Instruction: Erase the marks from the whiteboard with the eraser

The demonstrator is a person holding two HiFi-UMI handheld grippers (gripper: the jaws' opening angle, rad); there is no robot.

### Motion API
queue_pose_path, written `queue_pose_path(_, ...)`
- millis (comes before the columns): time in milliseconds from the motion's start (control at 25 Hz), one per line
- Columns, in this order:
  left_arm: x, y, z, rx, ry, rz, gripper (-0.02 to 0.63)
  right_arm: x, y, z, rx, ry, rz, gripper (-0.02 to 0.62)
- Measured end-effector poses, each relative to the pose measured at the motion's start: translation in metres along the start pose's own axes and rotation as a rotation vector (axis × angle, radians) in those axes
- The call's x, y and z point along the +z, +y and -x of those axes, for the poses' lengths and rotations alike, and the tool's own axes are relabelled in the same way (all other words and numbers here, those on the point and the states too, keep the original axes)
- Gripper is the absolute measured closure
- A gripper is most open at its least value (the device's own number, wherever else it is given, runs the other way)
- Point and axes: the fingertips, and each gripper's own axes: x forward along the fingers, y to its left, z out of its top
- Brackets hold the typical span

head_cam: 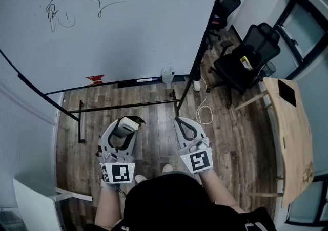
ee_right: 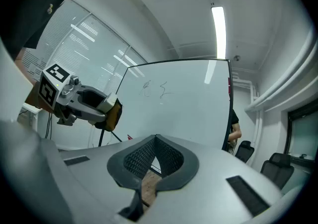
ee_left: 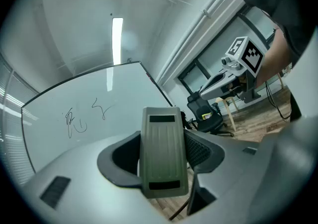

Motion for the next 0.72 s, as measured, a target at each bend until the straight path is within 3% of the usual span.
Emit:
queue_pose_path(520, 0.002, -0.015, -0.03, 0.048, 0.079, 0.025, 0.344, -0.008, -0.026, -0.014, 0.096, -0.1, -0.066, 0.566)
queue_pose_path(720, -0.013, 0.006, -0.055, 0.056, 0.079, 0.036, 0.344, -0.014, -0.026, -0.049, 0.115, -0.068, -0.061, 0.566)
